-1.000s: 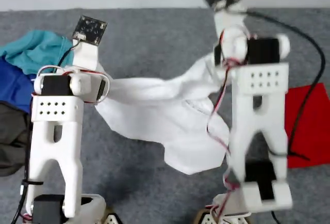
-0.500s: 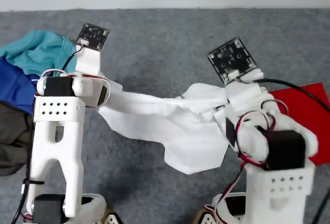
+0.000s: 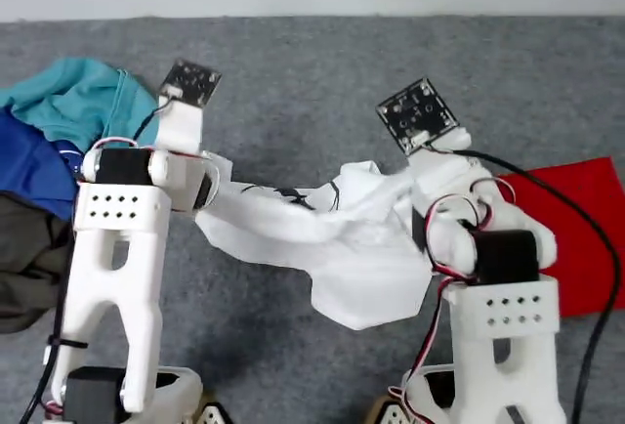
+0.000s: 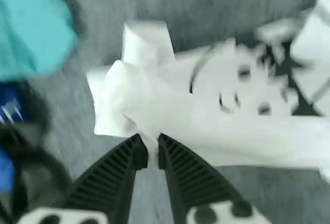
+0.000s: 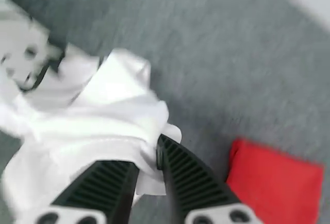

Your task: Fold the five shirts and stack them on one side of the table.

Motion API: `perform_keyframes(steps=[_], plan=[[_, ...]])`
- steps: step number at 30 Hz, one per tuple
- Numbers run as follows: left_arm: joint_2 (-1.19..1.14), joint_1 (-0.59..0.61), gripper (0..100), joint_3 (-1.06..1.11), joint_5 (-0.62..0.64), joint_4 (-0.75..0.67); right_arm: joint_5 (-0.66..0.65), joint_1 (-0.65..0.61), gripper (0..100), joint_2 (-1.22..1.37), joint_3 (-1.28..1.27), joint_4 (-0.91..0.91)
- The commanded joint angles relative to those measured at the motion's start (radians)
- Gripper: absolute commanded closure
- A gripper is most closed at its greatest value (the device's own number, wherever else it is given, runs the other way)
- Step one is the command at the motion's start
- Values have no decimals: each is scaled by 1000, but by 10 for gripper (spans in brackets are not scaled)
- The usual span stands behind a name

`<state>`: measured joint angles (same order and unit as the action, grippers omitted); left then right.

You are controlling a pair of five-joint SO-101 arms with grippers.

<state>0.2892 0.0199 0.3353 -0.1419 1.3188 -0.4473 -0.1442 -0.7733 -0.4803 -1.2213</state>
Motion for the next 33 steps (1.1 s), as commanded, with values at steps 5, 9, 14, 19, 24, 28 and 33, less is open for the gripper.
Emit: perform_keyframes(steps=[5, 9, 14, 19, 24, 28, 33], plan=[[-196, 2, 986, -131, 132, -361, -8, 4, 989, 262, 12, 562], [-419, 2, 986, -344, 172, -384, -8, 53, 989, 541, 206, 642], [-697, 3, 986, -599, 172, -382, -6, 79, 989, 923, 563, 639], [-918, 26, 986, -792, 170, -367, -8, 76, 989, 1296, 937, 639], [-1065, 66, 985, -990, 172, -305, -14, 82, 956, 1604, 1272, 565], [-1132, 68, 933, -1171, 173, -204, -14, 77, 775, 1755, 1591, 354], [-1189, 69, 852, -1420, 173, -61, -44, 84, 615, 1844, 1978, 79]])
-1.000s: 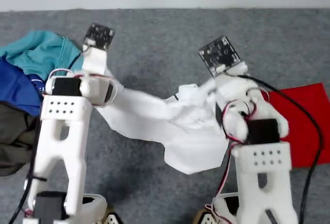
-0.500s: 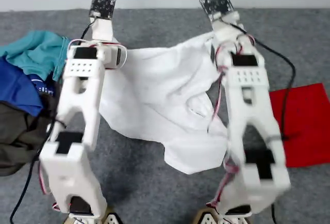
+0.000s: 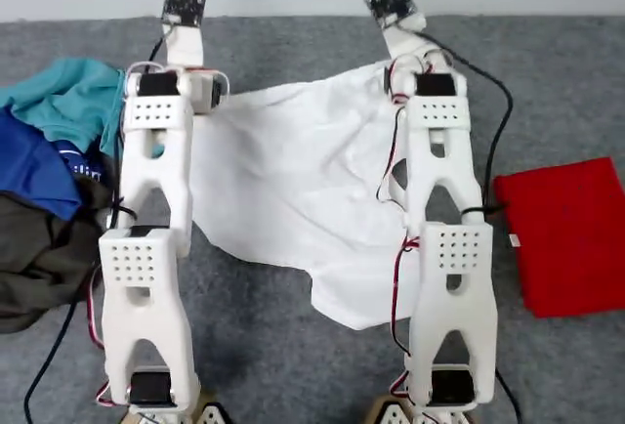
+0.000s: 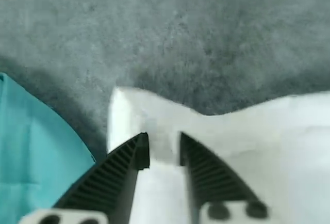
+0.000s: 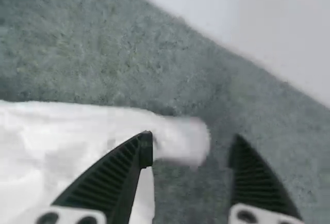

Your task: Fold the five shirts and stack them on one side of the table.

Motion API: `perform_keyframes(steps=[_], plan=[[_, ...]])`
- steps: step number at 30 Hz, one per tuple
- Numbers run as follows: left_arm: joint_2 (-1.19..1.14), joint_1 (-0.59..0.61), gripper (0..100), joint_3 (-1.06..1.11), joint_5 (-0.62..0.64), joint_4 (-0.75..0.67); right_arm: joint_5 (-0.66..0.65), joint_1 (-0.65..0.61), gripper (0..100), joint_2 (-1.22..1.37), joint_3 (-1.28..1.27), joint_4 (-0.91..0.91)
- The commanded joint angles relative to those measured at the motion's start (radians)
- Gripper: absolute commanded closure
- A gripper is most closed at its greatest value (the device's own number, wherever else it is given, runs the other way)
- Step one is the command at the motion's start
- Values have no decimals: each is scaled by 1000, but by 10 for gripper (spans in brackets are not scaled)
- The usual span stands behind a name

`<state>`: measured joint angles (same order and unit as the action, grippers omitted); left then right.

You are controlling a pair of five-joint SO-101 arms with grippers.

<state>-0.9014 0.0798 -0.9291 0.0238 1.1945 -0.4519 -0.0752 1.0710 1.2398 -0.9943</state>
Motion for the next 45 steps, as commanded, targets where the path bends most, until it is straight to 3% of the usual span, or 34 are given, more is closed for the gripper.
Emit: perform_keyframes(steps=[1, 7, 12, 17, 21, 30, 38, 45], plan=[[-3, 12, 852, -200, 8, 86, -69, 15, 615, 8, 319, -200], [-12, 15, 852, -418, 6, 213, -130, 25, 615, -28, 442, -338], [-14, 11, 852, -538, 3, 574, -137, 5, 615, -134, 443, -760], [74, 43, 867, -372, 8, 571, -83, 28, 615, -306, 328, -809], [244, 40, 868, -30, 8, 565, -81, -13, 615, -545, -2, -808], [563, 61, 876, 696, -75, 563, -124, -226, 615, -1142, -1096, -797], [678, 43, 894, 990, -89, 463, -236, -337, 615, -1537, -1665, -707], [647, -55, 895, 1082, -83, 362, -262, -348, 615, -1647, -2018, -529]])
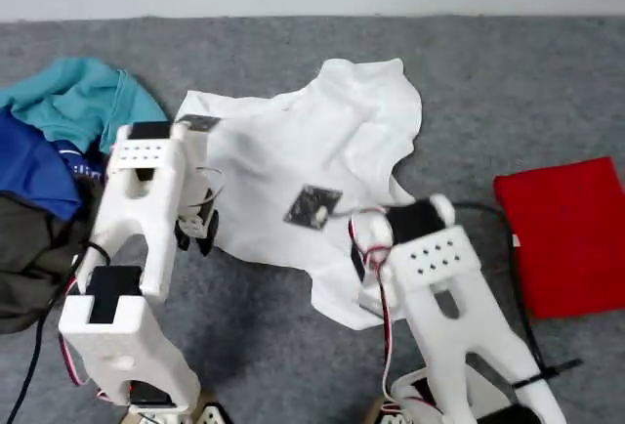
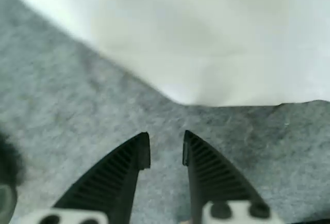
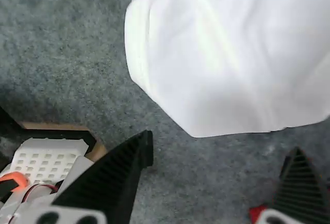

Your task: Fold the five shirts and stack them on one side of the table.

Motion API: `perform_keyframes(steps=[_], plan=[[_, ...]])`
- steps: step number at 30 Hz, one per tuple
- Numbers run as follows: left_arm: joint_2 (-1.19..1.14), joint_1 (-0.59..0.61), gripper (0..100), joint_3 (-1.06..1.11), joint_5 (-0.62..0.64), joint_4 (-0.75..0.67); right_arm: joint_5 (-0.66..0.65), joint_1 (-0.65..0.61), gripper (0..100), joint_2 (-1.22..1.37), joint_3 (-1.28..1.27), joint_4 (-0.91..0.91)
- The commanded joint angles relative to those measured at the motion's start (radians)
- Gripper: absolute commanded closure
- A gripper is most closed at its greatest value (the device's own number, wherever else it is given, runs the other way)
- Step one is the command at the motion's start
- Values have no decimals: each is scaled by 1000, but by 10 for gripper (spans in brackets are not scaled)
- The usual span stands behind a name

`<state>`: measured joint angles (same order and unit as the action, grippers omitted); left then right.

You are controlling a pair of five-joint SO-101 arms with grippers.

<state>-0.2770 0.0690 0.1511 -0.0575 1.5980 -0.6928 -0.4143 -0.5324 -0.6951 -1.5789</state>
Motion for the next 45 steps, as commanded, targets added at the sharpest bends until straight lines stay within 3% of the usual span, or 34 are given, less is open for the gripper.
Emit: perform_keyframes(steps=[1, 13, 20, 26, 34, 40, 45], plan=[[20, -54, 895, 2, -2, -54, -23, -10, 615, -44, -109, 68], [-117, -92, 896, -1, 12, -150, -21, -166, 615, -42, -396, 308], [-216, -114, 896, -2, 63, -262, -21, -108, 616, -42, -545, 636], [-222, -121, 896, -36, 63, -265, -21, -65, 659, -42, -577, 763], [-222, -121, 896, -71, 63, -258, -21, -19, 991, -50, -516, 733], [-219, -120, 896, -71, 58, -256, -23, 12, 991, -51, -500, 711], [-219, -112, 974, -127, 57, -135, -28, 10, 989, -53, -387, 493]])
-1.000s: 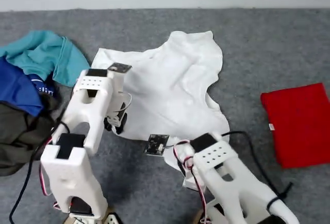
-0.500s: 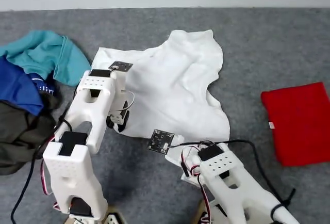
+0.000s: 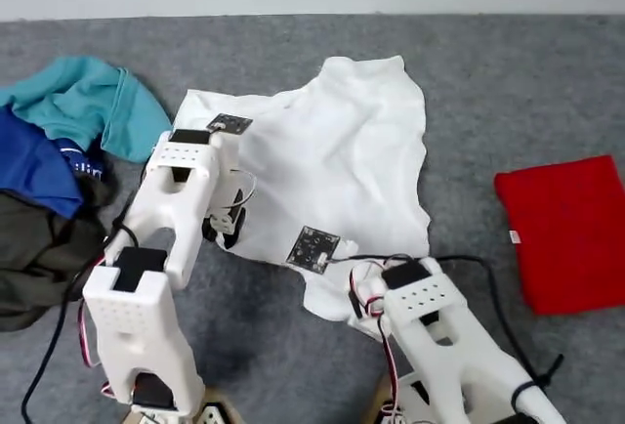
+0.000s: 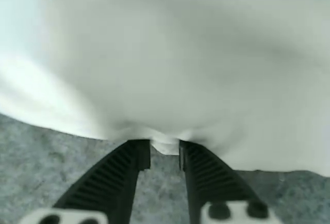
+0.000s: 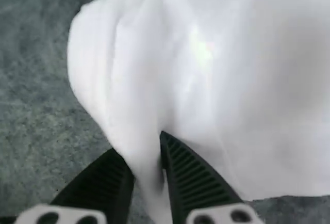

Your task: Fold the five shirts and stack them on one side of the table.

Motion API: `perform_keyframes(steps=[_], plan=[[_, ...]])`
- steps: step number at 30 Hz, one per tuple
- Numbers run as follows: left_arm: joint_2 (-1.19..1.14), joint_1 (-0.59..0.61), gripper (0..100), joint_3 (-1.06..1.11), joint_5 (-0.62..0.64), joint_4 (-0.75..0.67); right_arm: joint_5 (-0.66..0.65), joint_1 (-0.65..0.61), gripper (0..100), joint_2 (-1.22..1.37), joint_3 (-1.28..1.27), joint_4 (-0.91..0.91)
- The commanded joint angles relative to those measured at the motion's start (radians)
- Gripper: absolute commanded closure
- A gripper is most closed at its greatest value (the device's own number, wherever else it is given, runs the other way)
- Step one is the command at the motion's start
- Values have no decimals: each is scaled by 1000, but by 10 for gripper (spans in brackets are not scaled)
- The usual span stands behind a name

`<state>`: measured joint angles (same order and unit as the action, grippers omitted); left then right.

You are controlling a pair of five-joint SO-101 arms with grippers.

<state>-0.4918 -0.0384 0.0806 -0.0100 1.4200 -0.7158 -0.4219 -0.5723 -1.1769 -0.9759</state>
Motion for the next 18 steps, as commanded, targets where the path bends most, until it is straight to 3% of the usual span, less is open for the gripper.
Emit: perform_keyframes(steps=[1, 7, 11, 14, 18], plan=[[-5, -5, 980, -77, 9, 81, -5, 18, 989, -13, 126, -166], [-3, -5, 978, -166, -75, 288, -91, 10, 989, -15, 290, -518], [32, -5, 987, -170, -84, 316, -157, 10, 989, -76, 379, -707], [106, -5, 987, -170, -84, 316, -216, 10, 989, -189, 456, -811], [218, -8, 987, -163, -84, 334, -242, 13, 989, -375, 483, -817]])
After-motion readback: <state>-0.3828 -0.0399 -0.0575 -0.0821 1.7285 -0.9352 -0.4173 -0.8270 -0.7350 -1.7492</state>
